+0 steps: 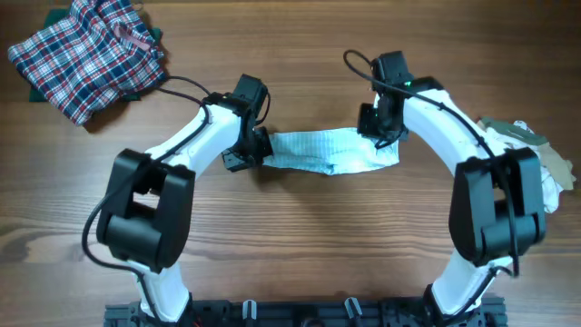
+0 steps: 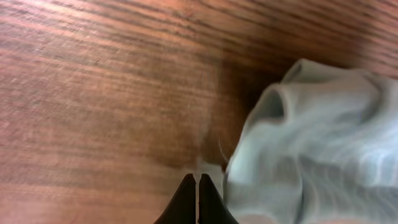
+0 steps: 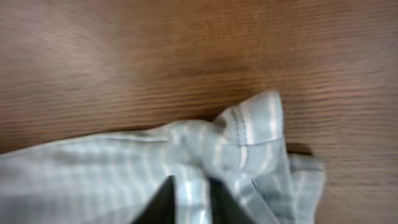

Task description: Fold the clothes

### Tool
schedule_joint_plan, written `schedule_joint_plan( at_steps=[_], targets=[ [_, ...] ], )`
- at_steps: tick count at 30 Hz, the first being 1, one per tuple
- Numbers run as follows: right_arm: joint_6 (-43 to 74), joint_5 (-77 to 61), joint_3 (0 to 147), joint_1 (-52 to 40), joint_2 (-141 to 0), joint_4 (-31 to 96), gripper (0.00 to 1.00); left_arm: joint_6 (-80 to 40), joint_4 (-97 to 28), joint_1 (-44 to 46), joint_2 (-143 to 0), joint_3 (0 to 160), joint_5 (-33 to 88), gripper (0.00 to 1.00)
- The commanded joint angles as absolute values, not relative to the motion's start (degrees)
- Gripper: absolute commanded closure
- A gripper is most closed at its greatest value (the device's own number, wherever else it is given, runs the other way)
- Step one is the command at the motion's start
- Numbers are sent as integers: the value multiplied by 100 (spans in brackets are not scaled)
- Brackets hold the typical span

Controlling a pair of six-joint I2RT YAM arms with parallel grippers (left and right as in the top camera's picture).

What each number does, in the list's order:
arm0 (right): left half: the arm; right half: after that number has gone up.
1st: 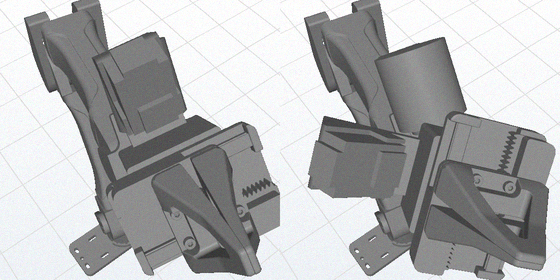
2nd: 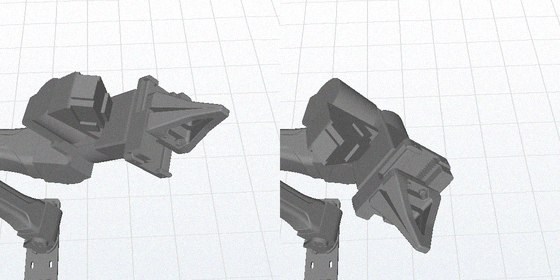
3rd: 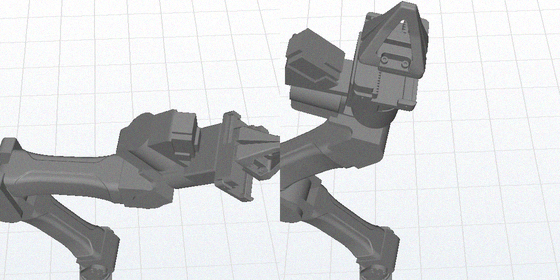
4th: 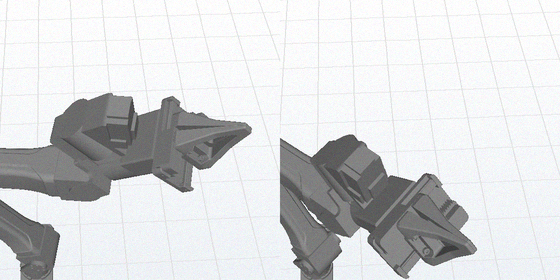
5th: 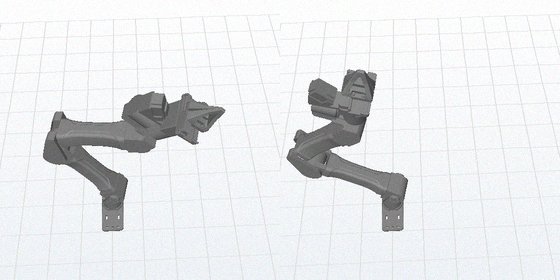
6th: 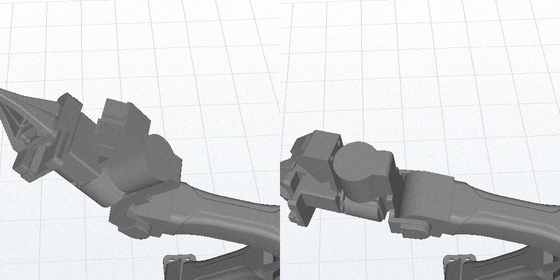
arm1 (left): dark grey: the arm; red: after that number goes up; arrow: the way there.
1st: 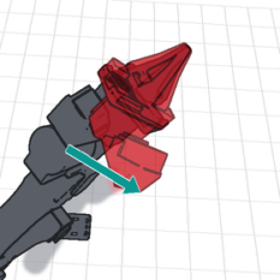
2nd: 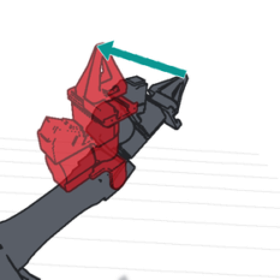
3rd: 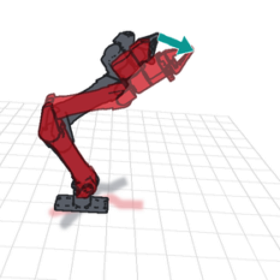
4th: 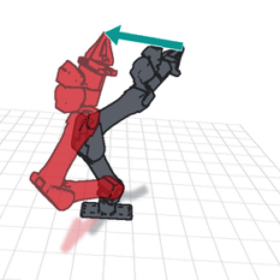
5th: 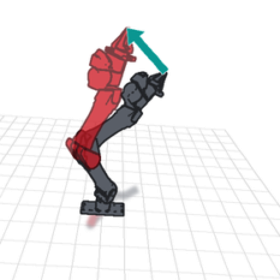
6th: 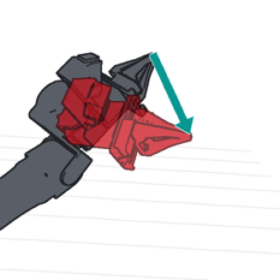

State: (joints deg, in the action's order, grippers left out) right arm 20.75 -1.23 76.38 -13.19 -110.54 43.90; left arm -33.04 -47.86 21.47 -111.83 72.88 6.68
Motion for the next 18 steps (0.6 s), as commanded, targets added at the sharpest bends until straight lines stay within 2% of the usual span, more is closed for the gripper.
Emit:
schedule_joint_plan(
  at_steps=[1,3,5,6,10,12,16,18],
  targets=[
    [2093,1,8023,-1291,-10573,4654,57,-3170,-4836,2152,-10637,7255,569,93],
    [2095,5,8071,-1288,-10346,4860,26,-3173,-4842,2152,-10573,7255,569,85],
    [2104,5,8071,-1256,-10143,5011,4,-3175,-4842,2139,-10575,7255,569,72],
    [2121,3,8071,-1205,-10047,5078,0,-3175,-4838,2117,-10575,7255,569,65],
    [2189,-8,8068,-899,-9835,5437,0,-3173,-4731,1938,-10575,7253,569,34],
    [2152,-84,8066,-768,-9837,5599,0,-3168,-4576,1841,-10578,7253,604,27],
    [2078,-152,8055,-613,-9841,5662,0,-2891,-4145,1817,-10700,7251,1365,0],
    [2075,-172,8055,-613,-9841,5662,0,-2893,-4018,1824,-10884,7251,1507,0]
  ],
)
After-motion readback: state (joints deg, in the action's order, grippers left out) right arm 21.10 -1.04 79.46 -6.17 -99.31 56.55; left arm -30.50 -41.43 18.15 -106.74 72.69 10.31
